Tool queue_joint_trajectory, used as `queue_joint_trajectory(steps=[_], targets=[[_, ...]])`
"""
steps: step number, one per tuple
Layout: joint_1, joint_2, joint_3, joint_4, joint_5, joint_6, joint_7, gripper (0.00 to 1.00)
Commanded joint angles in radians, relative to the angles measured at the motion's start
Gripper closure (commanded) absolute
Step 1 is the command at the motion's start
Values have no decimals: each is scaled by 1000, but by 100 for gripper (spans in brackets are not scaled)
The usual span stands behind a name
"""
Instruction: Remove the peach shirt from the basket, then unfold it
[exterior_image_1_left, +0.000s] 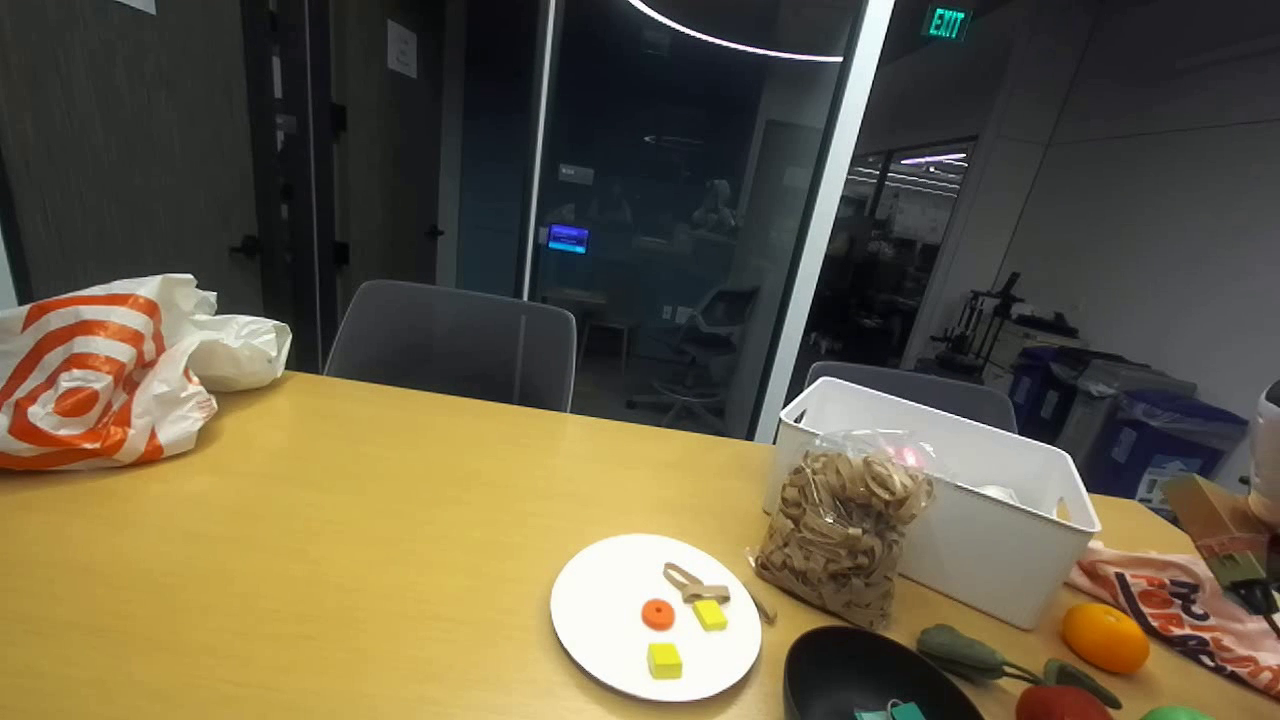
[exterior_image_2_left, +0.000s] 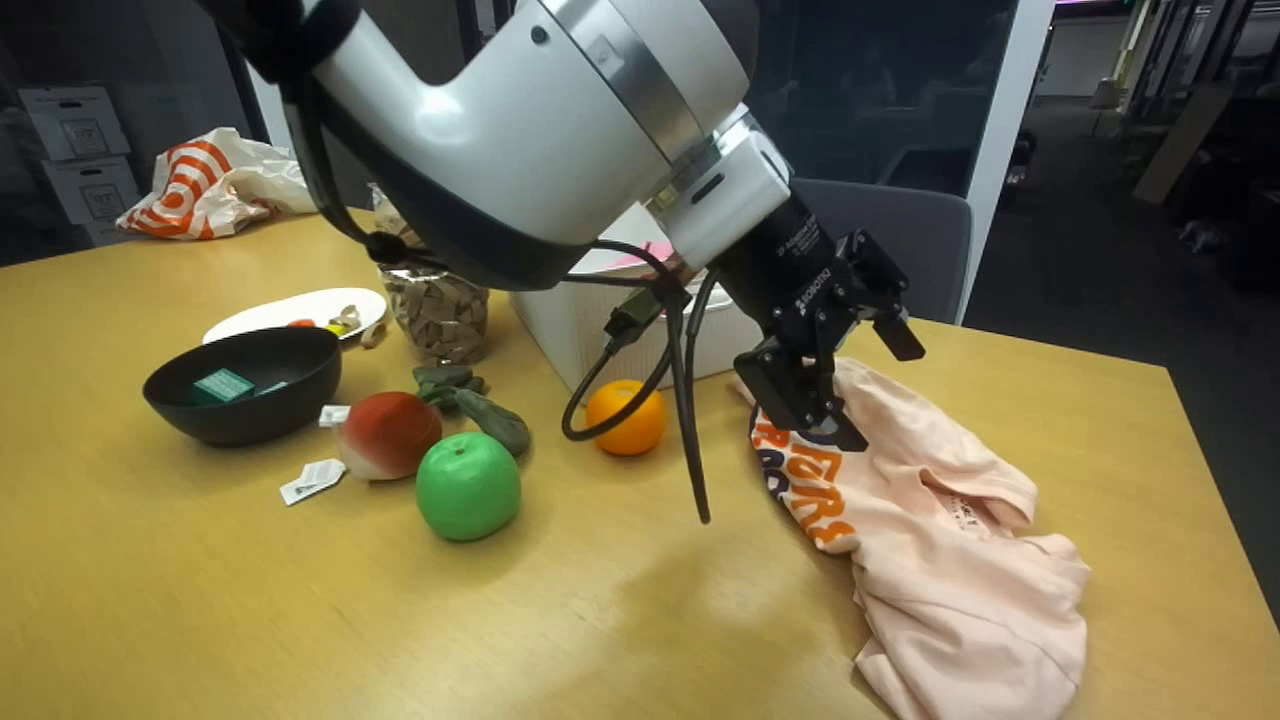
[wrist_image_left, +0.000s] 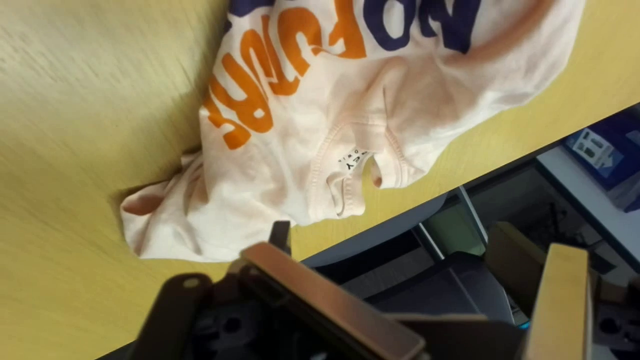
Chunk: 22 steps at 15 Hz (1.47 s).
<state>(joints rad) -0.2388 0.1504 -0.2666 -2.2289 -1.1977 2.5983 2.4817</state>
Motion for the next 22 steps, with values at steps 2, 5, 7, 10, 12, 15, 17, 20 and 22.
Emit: queue_joint_trajectory(steps=[2,5,7,10,12,15,17,20,22], targets=[[4,89,6,115,45,-11,24,0],[-5,168,-10,222,62,-9,74,0],[-31,232,-4,281,155,2,4,0],[-48,318,-3,340,285,27,-58,0],[-45,361,-12,373,346,35,-84,0],[-33,400,-32,410,418,58,-118,26],[-22,412,-49,428,450,64,-132,42],[-6,412,-70,442,492,62,-156,65],[1,409,-79,446,520,60,-173,77]])
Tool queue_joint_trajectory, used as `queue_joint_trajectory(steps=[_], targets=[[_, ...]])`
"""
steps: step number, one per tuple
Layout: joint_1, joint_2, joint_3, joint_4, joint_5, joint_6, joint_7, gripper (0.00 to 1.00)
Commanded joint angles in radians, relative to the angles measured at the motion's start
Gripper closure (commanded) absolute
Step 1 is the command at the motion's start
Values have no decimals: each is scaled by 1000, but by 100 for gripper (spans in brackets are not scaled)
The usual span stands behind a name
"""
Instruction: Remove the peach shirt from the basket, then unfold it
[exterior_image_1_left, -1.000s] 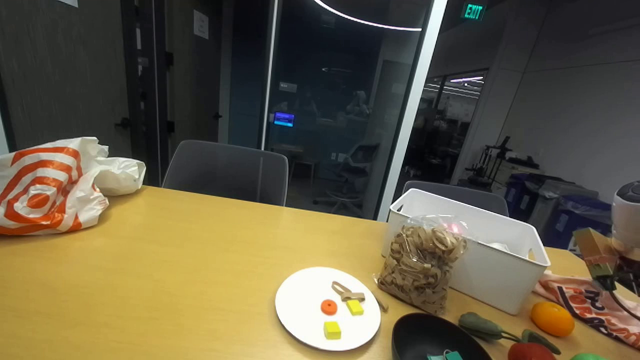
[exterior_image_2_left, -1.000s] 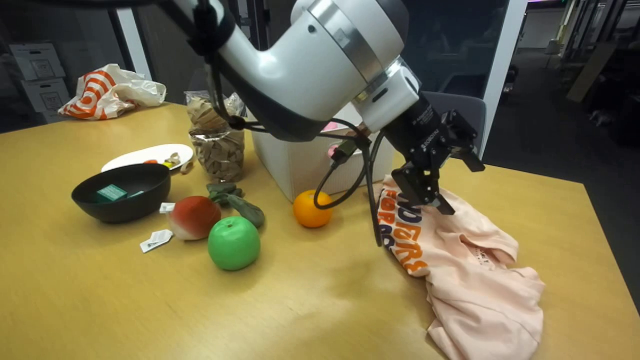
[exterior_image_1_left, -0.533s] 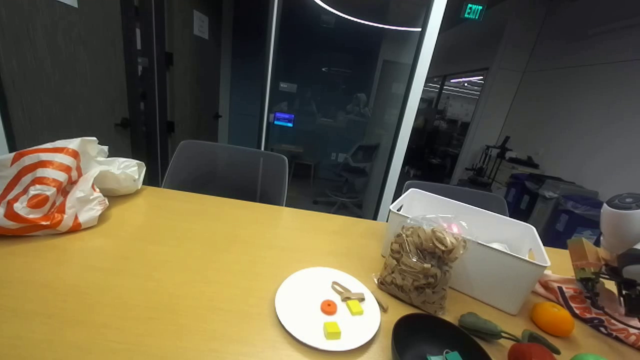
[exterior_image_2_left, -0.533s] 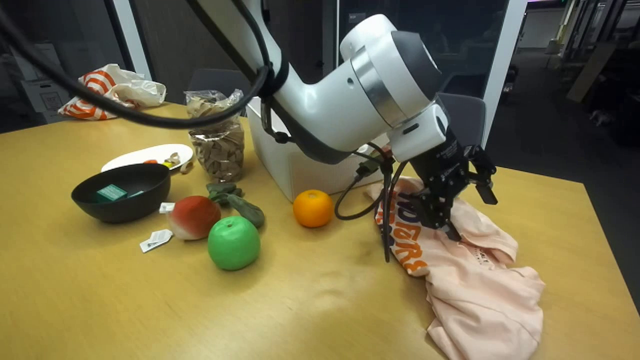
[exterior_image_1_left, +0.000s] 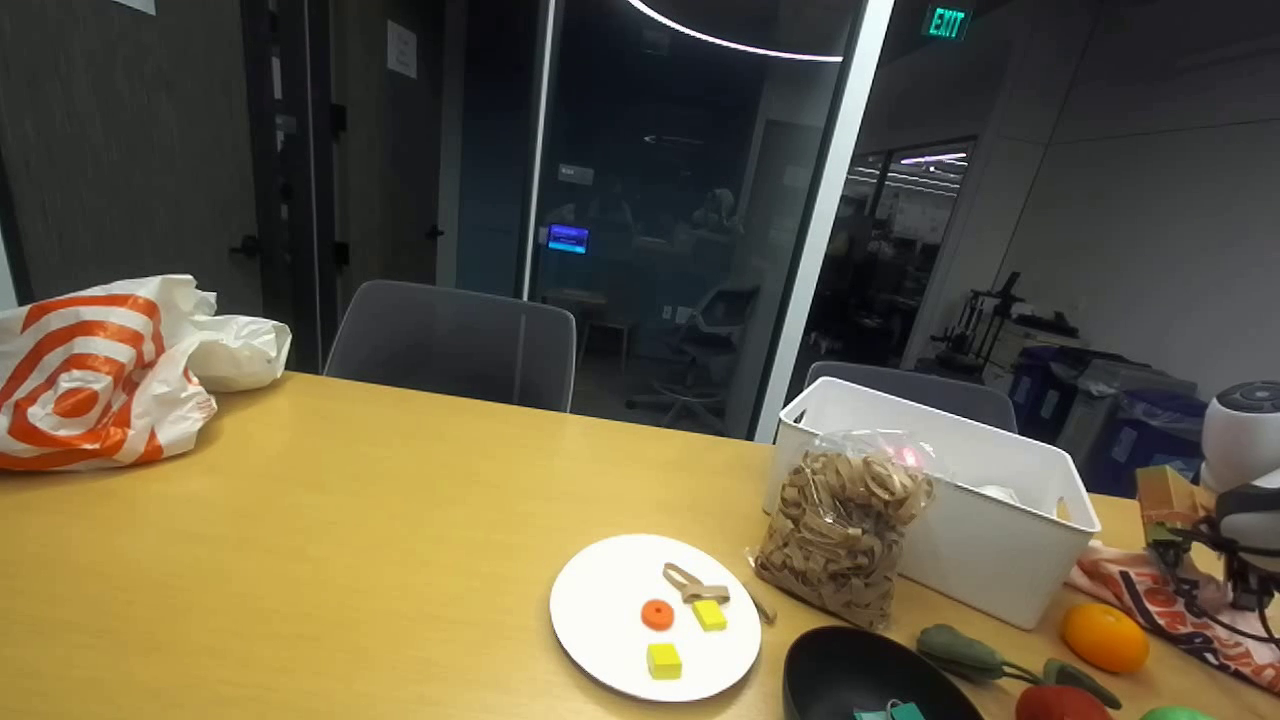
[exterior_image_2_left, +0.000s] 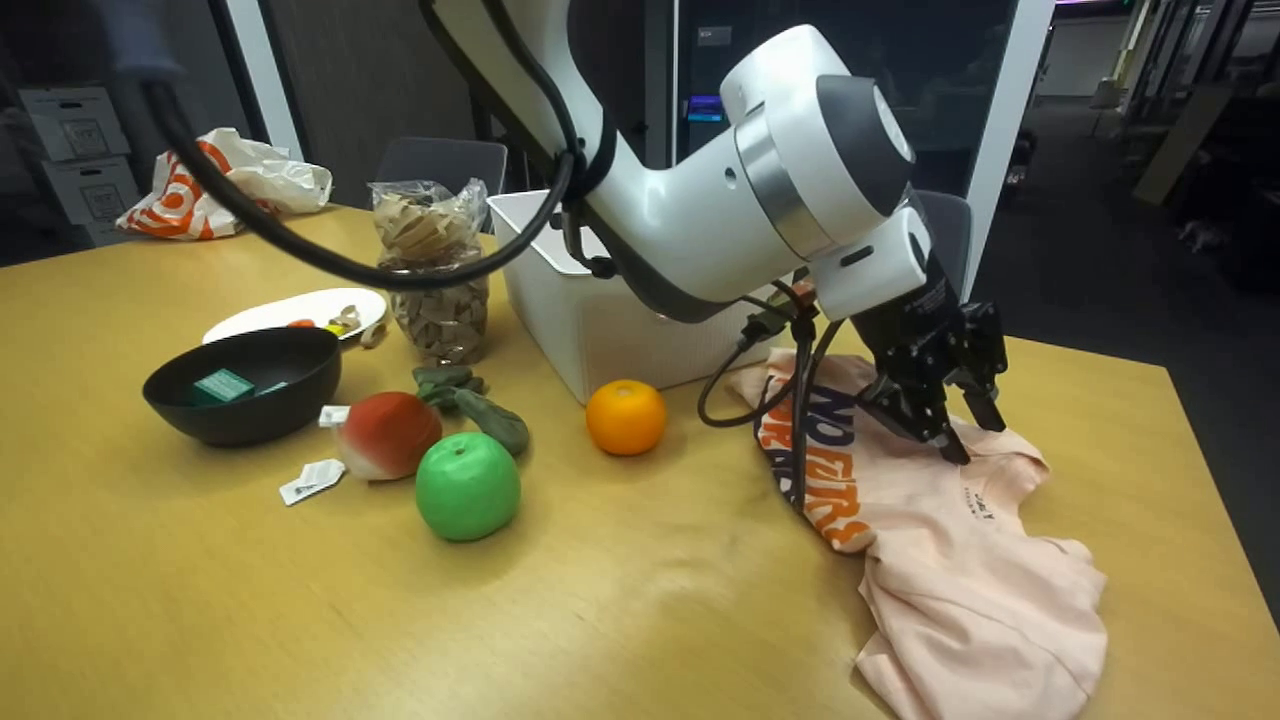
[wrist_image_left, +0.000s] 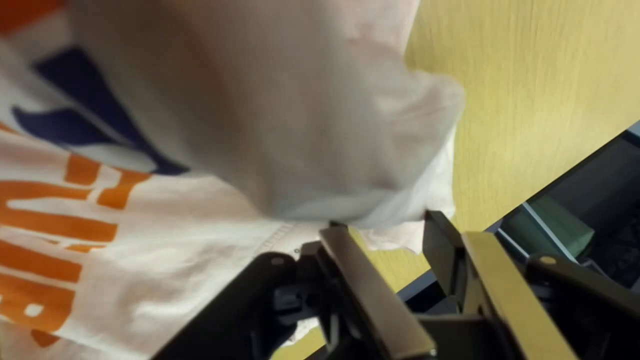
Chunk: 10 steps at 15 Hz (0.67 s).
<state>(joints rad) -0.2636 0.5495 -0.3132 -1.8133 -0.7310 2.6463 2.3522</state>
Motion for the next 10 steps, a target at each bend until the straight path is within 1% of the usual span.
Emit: queue_joint_trajectory(steps=[1,5,6,7,8,9,10], targets=[[28,8,-36,32,72,8,-57,86],[49,2,-61,35,120,12,-85,94],[53,3,-64,39,131,6,-101,89],[40,2,-47,36,156,4,-155,67],[37,3,-40,35,180,2,-185,65],[18,-3,-17,27,233,12,-250,64],[11,-6,-9,25,280,23,-301,59]])
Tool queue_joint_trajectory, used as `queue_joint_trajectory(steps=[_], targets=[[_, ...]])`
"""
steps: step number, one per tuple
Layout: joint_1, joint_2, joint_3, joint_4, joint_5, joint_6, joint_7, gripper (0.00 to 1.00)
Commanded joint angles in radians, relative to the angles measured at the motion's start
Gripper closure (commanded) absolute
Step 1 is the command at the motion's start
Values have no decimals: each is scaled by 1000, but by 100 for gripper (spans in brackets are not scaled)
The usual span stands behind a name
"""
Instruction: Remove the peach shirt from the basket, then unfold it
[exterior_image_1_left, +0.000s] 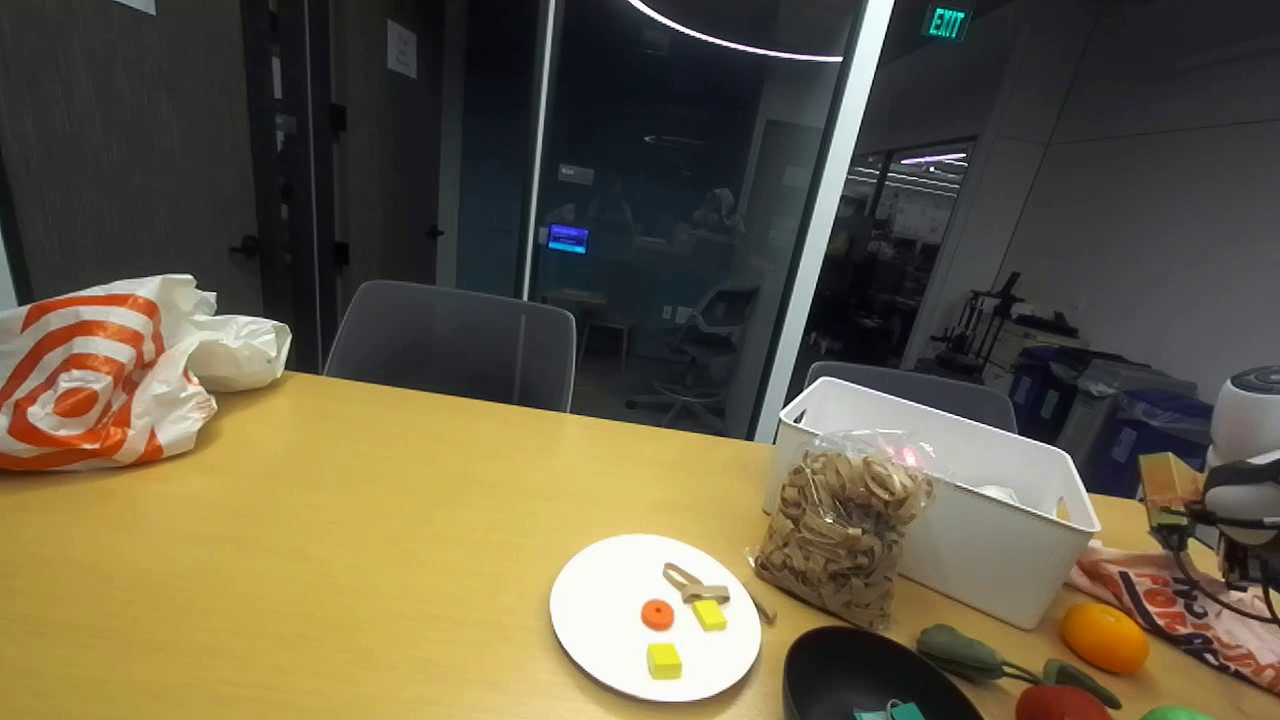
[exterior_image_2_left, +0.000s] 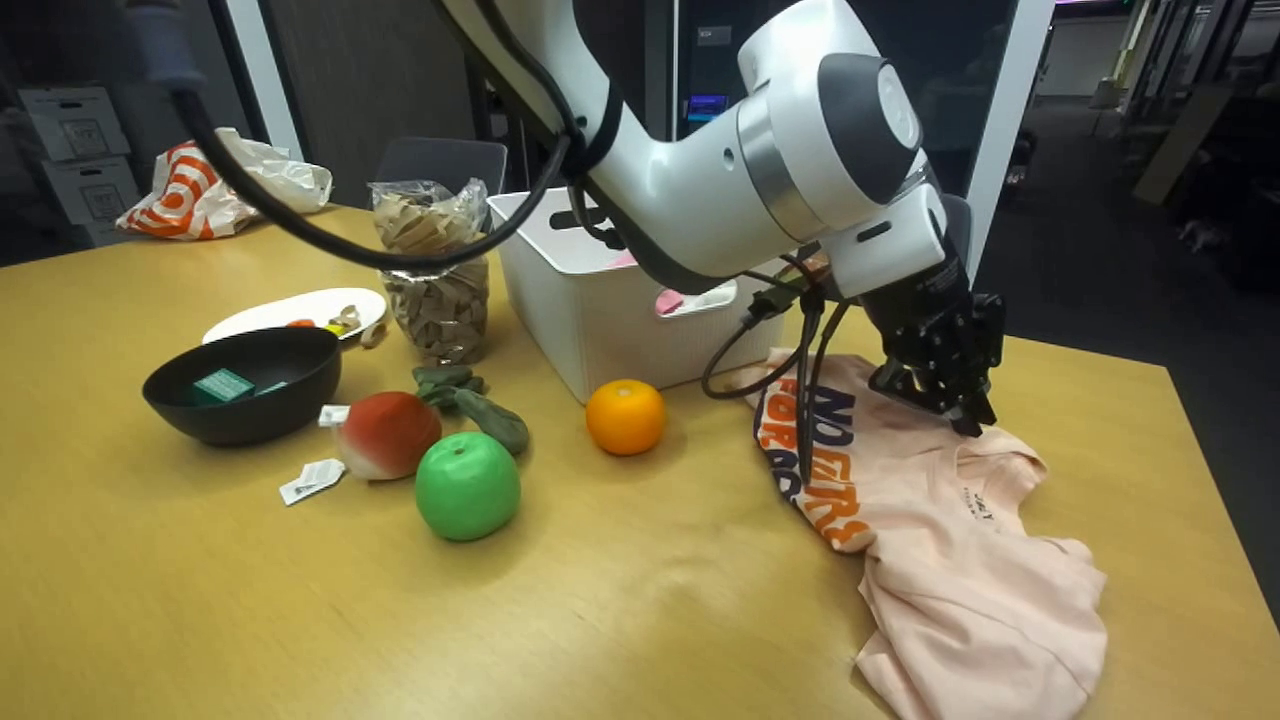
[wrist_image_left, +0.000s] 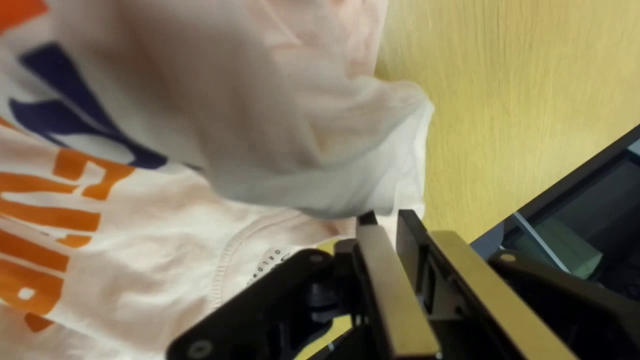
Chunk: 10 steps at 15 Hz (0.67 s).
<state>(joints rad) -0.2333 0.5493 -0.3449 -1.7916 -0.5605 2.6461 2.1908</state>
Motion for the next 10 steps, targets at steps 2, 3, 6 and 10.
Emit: queue_joint_trajectory(steps=[2,3,6,10], targets=[[-22,-2,29,15,198,27,-236,43],[-25,4,34,24,237,23,-288,34],[-1,33,15,52,292,2,-393,12],[11,63,11,72,326,-41,-524,0]])
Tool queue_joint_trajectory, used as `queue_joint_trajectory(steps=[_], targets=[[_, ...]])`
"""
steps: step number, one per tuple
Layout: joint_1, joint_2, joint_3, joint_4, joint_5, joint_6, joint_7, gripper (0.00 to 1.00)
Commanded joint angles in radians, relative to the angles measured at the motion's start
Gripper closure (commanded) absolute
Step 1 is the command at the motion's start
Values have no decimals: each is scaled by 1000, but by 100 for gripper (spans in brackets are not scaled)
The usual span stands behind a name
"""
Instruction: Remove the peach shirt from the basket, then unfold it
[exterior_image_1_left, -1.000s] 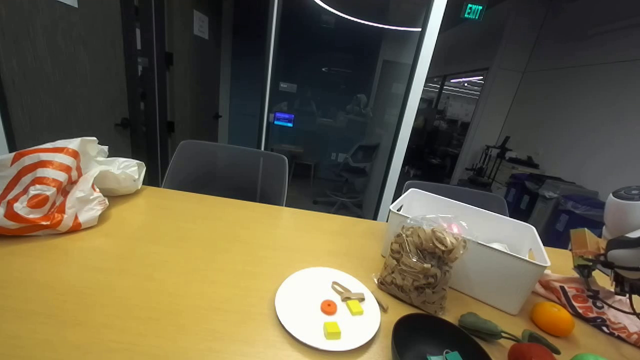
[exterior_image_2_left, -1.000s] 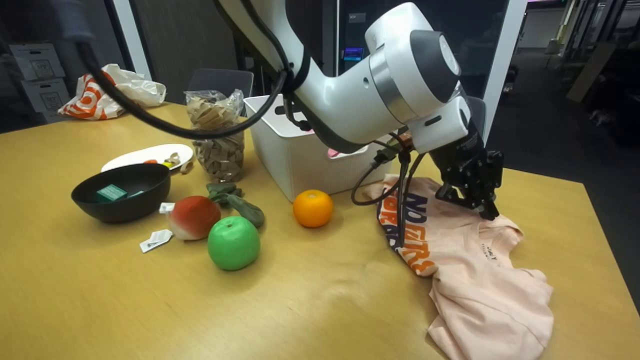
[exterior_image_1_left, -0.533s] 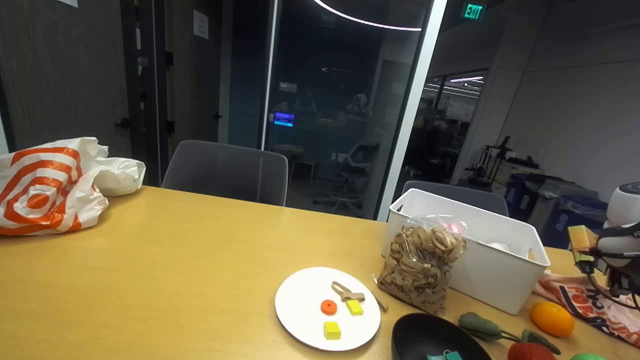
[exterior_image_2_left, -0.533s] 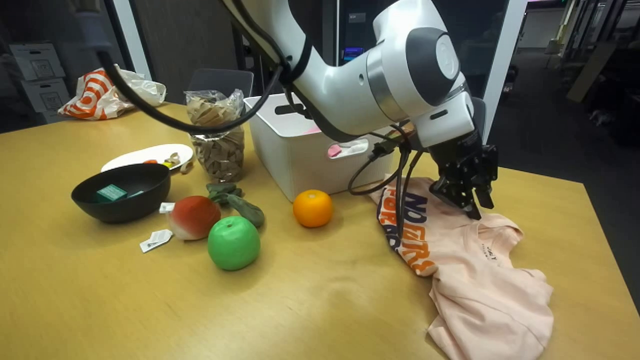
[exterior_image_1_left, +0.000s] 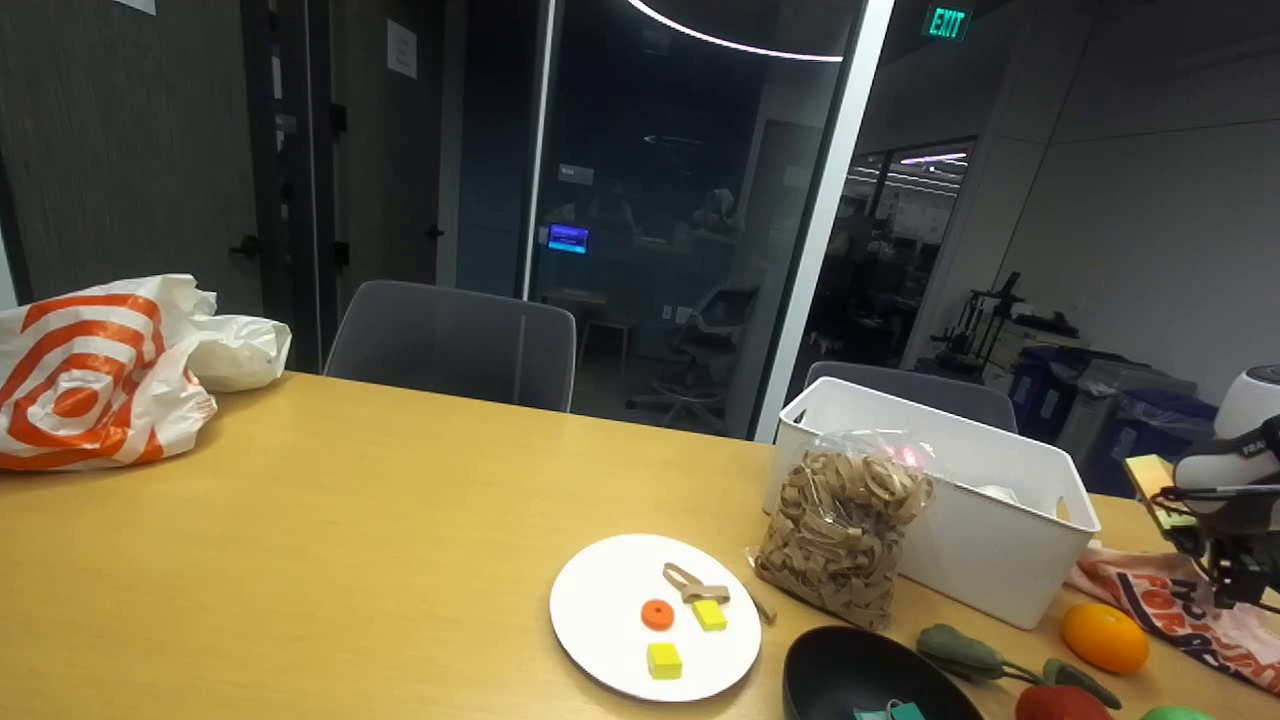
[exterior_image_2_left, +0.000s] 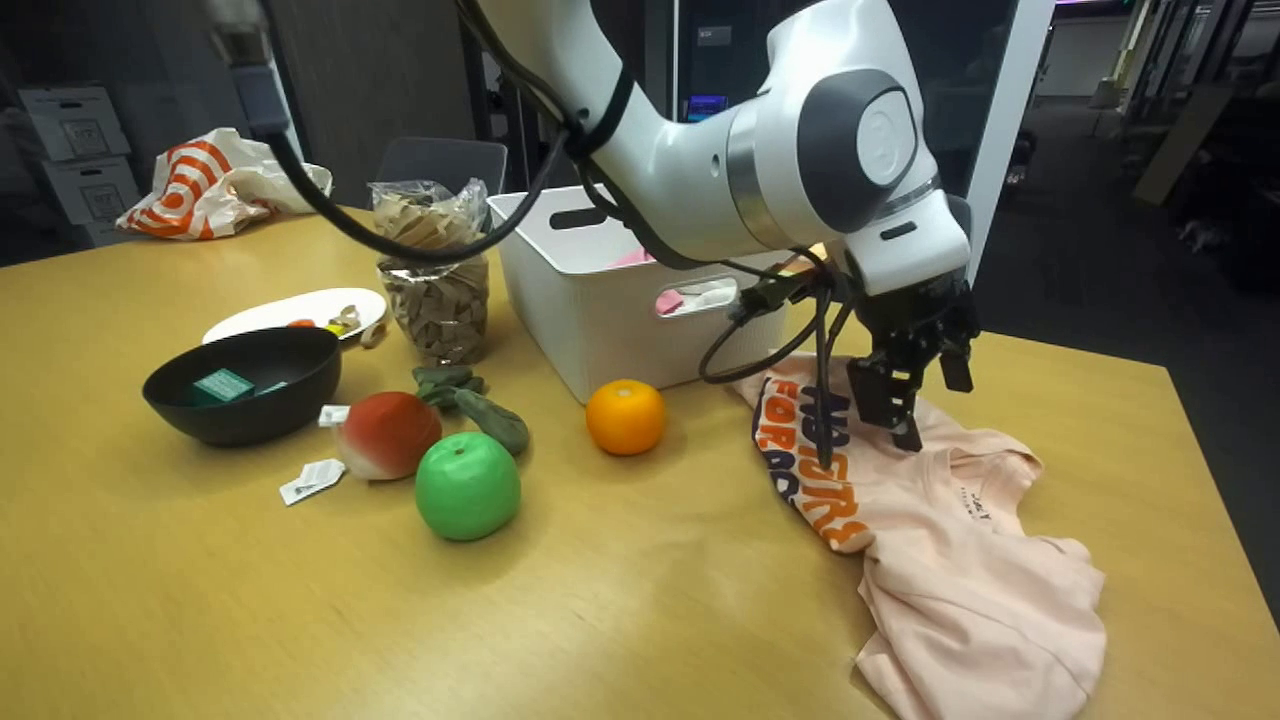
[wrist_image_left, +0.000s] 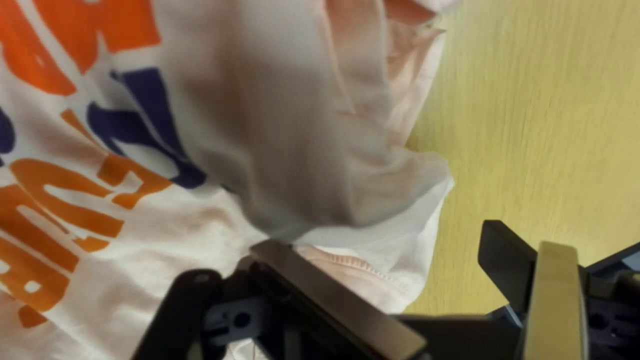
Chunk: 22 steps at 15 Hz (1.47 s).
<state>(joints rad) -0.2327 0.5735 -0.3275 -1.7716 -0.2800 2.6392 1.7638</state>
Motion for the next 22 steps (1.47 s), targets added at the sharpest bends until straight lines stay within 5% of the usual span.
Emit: queue_joint_trajectory(steps=[1,2,3,5,13,16,22], targets=[[19,51,-15,58,46,-36,-113,0],[24,60,-18,63,51,-36,-131,0],[37,69,-33,66,45,-29,-123,25],[69,82,-68,72,30,-25,-93,27],[196,82,-208,48,-34,-11,-3,88],[215,69,-229,44,-47,-15,20,95],[253,-14,-285,4,-69,31,70,89]])
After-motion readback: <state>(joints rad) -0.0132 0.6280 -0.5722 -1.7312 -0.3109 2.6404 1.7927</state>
